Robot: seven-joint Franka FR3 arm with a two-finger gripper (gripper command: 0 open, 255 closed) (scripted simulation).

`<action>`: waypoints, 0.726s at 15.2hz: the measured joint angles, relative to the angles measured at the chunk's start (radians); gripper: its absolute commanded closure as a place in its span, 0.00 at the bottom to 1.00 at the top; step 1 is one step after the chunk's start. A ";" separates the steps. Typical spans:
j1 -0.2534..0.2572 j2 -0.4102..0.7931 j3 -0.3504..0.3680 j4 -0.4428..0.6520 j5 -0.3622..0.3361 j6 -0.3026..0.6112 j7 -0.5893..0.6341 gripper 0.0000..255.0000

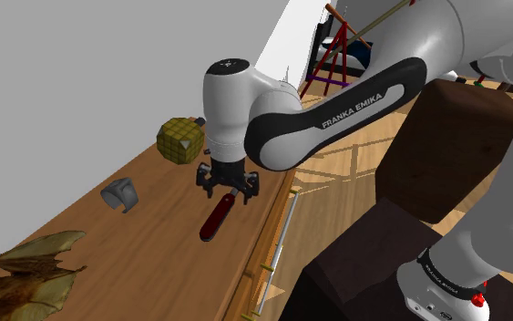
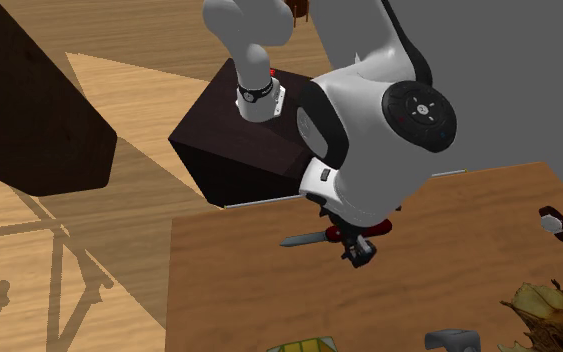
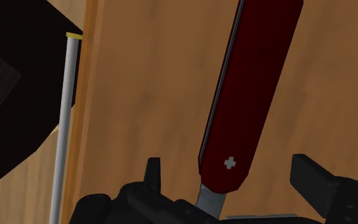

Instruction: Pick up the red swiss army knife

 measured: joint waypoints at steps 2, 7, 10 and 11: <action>0.002 0.005 -0.002 -0.003 -0.005 0.007 0.004 1.00; 0.003 0.006 -0.002 -0.004 -0.006 0.009 0.005 1.00; 0.003 0.006 -0.002 -0.005 -0.006 0.009 0.005 1.00; 0.003 0.007 -0.002 -0.003 -0.007 0.008 0.005 1.00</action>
